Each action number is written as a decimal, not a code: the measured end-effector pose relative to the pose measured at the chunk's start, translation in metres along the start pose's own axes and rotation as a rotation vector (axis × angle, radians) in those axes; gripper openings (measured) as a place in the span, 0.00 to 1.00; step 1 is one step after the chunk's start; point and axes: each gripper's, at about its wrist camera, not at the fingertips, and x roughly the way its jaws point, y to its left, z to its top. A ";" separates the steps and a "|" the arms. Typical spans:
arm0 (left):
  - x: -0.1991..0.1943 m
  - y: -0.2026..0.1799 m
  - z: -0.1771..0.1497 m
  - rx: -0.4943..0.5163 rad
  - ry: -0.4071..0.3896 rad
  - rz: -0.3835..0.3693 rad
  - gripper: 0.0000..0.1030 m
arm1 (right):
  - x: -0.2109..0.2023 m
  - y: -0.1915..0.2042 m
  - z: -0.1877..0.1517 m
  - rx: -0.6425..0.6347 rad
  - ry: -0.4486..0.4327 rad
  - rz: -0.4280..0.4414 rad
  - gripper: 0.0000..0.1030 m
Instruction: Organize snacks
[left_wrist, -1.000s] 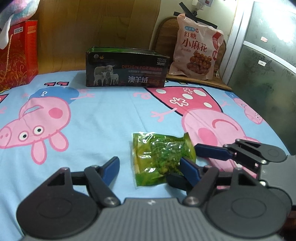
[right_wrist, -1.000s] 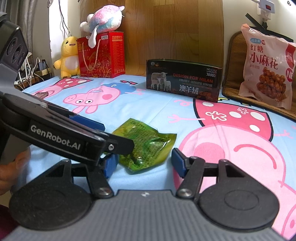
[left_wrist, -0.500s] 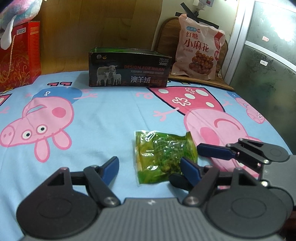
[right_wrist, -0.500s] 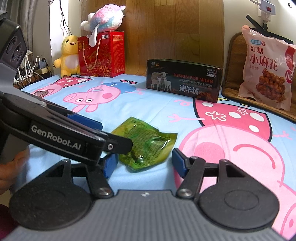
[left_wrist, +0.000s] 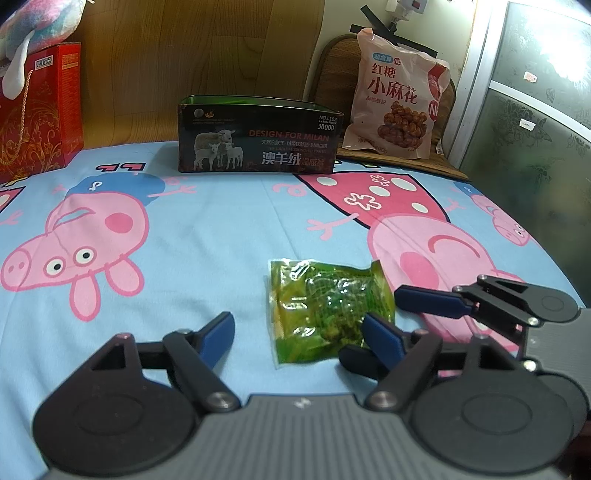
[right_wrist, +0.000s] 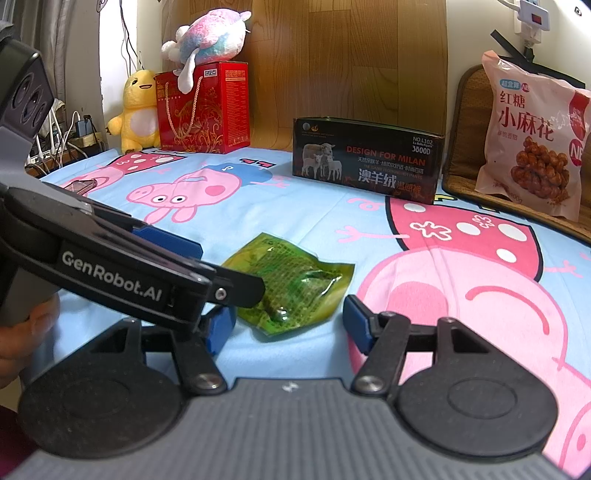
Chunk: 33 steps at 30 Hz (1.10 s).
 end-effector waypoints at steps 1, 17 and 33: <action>0.000 0.000 0.000 0.000 0.000 0.000 0.77 | 0.000 0.000 0.000 0.000 0.000 0.000 0.64; 0.000 0.000 -0.001 0.000 -0.001 -0.001 0.77 | 0.000 0.001 0.000 -0.001 0.000 -0.001 0.64; 0.000 -0.001 -0.001 -0.002 -0.001 0.000 0.78 | 0.000 0.000 -0.001 -0.002 0.000 -0.001 0.65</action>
